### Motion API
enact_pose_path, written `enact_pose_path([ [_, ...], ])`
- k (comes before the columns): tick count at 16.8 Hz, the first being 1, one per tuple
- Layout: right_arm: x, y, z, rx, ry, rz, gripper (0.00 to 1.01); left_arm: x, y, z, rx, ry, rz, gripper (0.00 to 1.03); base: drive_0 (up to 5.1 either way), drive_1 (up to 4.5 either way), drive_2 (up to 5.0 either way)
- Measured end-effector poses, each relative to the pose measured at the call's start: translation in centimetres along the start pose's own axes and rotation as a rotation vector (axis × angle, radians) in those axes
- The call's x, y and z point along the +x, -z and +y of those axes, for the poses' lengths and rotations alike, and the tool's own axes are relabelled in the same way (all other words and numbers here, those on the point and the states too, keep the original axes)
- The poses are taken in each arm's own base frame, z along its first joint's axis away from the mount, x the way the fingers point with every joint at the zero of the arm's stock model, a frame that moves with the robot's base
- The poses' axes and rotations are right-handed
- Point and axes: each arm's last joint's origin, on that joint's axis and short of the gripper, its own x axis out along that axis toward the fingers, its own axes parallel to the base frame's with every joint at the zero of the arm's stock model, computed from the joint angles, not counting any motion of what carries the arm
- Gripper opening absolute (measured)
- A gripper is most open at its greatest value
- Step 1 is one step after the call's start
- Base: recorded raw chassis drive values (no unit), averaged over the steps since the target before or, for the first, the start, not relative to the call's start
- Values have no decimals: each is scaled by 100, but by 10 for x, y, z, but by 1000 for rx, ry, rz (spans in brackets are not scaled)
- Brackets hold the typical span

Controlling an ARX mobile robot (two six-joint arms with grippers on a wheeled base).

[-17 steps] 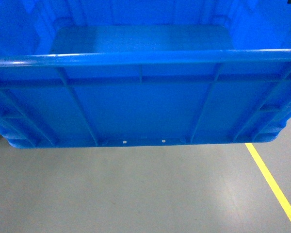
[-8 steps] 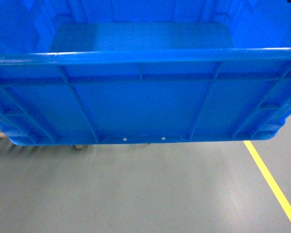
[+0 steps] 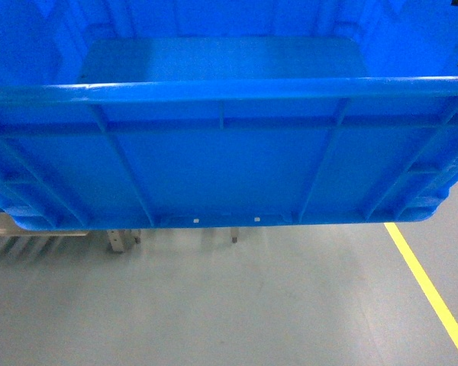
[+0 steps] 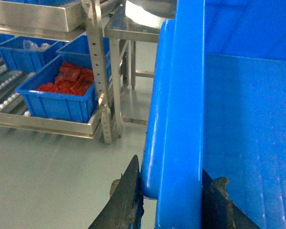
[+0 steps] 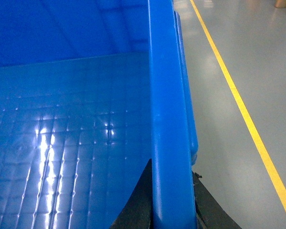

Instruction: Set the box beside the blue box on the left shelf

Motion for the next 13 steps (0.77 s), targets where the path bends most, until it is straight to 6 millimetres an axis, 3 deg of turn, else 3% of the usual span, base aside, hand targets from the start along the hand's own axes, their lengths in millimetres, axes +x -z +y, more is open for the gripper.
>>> enact_pose_path([
  [3, 0, 0, 0, 0, -1, -5, 7, 0, 0, 0, 0, 3, -2, 18, -2, 139, -143],
  [13, 0, 0, 0, 0, 0, 0, 7, 0, 0, 0, 0, 3, 0, 18, -496, 250, 250],
])
